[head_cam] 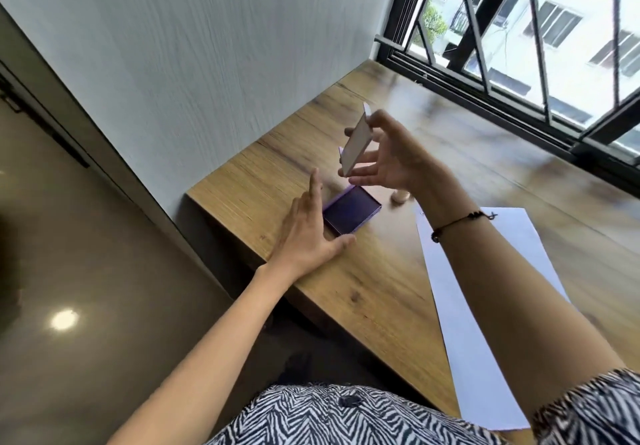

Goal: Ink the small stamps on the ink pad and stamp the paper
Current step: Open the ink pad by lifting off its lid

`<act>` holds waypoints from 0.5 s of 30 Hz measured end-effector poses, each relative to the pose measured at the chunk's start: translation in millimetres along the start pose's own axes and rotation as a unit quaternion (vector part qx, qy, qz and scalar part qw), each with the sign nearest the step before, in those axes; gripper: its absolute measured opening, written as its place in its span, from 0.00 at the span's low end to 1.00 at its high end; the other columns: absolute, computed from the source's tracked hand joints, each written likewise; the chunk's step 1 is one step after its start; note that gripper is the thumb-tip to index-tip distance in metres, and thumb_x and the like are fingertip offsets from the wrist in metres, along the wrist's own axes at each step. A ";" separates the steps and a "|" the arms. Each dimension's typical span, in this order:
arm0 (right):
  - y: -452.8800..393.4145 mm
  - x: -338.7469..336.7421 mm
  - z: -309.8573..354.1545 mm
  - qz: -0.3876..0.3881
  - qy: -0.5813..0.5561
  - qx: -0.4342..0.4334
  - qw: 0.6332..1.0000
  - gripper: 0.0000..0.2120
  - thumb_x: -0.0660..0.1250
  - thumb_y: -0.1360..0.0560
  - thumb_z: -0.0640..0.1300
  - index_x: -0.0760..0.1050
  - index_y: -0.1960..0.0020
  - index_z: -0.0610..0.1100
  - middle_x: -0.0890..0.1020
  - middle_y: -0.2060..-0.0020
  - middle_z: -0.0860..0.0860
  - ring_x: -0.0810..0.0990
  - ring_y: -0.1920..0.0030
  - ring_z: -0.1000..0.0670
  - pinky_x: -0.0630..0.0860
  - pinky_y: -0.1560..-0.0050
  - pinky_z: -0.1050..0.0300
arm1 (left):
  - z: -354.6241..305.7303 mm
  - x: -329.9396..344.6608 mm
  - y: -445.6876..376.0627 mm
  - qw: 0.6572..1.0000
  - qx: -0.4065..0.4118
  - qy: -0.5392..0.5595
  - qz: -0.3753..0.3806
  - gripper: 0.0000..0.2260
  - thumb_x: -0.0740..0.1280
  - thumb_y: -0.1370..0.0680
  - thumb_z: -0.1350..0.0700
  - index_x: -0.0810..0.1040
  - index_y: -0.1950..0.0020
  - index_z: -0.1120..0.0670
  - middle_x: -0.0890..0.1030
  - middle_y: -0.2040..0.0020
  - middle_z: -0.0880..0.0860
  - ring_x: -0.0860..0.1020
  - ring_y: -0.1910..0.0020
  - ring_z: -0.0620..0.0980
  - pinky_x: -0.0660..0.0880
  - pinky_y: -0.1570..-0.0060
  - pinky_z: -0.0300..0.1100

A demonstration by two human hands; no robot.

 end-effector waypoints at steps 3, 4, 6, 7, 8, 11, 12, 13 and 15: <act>-10.3 -0.5 11.4 0.036 -0.011 0.023 0.999 0.22 0.59 0.31 0.56 0.71 0.41 0.46 0.76 0.46 0.38 0.80 0.48 0.35 0.77 0.46 0.48 | -0.5 4.2 -1.0 0.999 0.018 -0.045 -0.002 0.54 0.71 0.34 0.44 0.24 0.35 0.42 0.68 0.32 0.53 0.64 0.37 0.55 0.64 0.36 0.49; -13.7 -0.3 13.7 0.049 -0.012 0.037 0.998 0.21 0.59 0.30 0.55 0.70 0.41 0.46 0.76 0.45 0.38 0.78 0.47 0.35 0.76 0.43 0.46 | -0.2 4.5 -1.7 0.999 0.019 -0.045 -0.006 0.53 0.71 0.33 0.46 0.25 0.34 0.43 0.70 0.33 0.52 0.65 0.38 0.55 0.64 0.37 0.48; -20.6 -1.2 16.4 0.083 -0.006 0.067 0.994 0.20 0.59 0.29 0.53 0.68 0.40 0.46 0.76 0.45 0.39 0.77 0.46 0.35 0.75 0.41 0.45 | 1.5 3.6 -2.8 0.999 0.018 -0.041 -0.007 0.52 0.70 0.33 0.48 0.27 0.32 0.46 0.71 0.33 0.51 0.66 0.39 0.55 0.65 0.39 0.46; -22.9 -2.0 17.3 0.096 0.003 0.082 0.992 0.19 0.59 0.28 0.52 0.68 0.40 0.46 0.76 0.45 0.38 0.78 0.46 0.35 0.76 0.42 0.44 | 2.2 2.8 -2.8 0.999 0.020 -0.041 -0.001 0.51 0.70 0.33 0.49 0.28 0.32 0.46 0.71 0.33 0.50 0.65 0.38 0.54 0.65 0.39 0.46; -24.4 -2.8 18.4 0.103 0.014 0.095 0.990 0.19 0.60 0.28 0.50 0.67 0.39 0.46 0.76 0.44 0.38 0.78 0.46 0.34 0.77 0.43 0.44 | 2.5 2.0 -2.7 0.999 0.022 -0.039 0.009 0.51 0.70 0.33 0.50 0.28 0.32 0.46 0.71 0.33 0.50 0.65 0.38 0.54 0.65 0.38 0.46; -27.0 -5.4 21.0 0.088 -0.002 0.129 0.988 0.18 0.62 0.29 0.44 0.68 0.40 0.44 0.73 0.41 0.39 0.79 0.45 0.34 0.80 0.49 0.42 | 1.8 -0.6 -1.3 0.999 0.029 -0.033 0.029 0.50 0.69 0.32 0.52 0.28 0.33 0.45 0.71 0.33 0.50 0.64 0.36 0.53 0.65 0.35 0.48; -27.8 -5.8 21.4 0.074 -0.012 0.133 0.988 0.16 0.63 0.29 0.43 0.69 0.41 0.43 0.71 0.41 0.40 0.78 0.46 0.36 0.81 0.51 0.42 | 1.5 -1.1 -1.1 0.998 0.031 -0.034 0.032 0.50 0.70 0.32 0.52 0.28 0.33 0.44 0.71 0.32 0.51 0.64 0.36 0.53 0.64 0.34 0.48; -28.7 -6.5 21.8 0.055 -0.009 0.132 0.990 0.14 0.63 0.28 0.42 0.70 0.43 0.42 0.70 0.41 0.40 0.78 0.46 0.38 0.82 0.54 0.44 | 1.3 -1.4 -1.2 0.998 0.032 -0.037 0.035 0.49 0.70 0.31 0.52 0.28 0.33 0.45 0.70 0.32 0.51 0.63 0.35 0.52 0.62 0.34 0.47; -29.7 -6.0 22.7 0.010 0.037 0.131 0.991 0.13 0.62 0.26 0.40 0.71 0.43 0.41 0.70 0.41 0.40 0.78 0.50 0.40 0.82 0.60 0.47 | 0.8 -1.7 -0.9 0.998 0.032 -0.042 0.040 0.49 0.69 0.31 0.52 0.28 0.32 0.46 0.69 0.31 0.51 0.62 0.34 0.52 0.61 0.33 0.46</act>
Point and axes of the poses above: each hand's wrist, its own y-axis away from the middle knuckle, its own x-axis out of the palm, z = x × y, the point moved 1 cm from there along -y, towards the middle knuckle
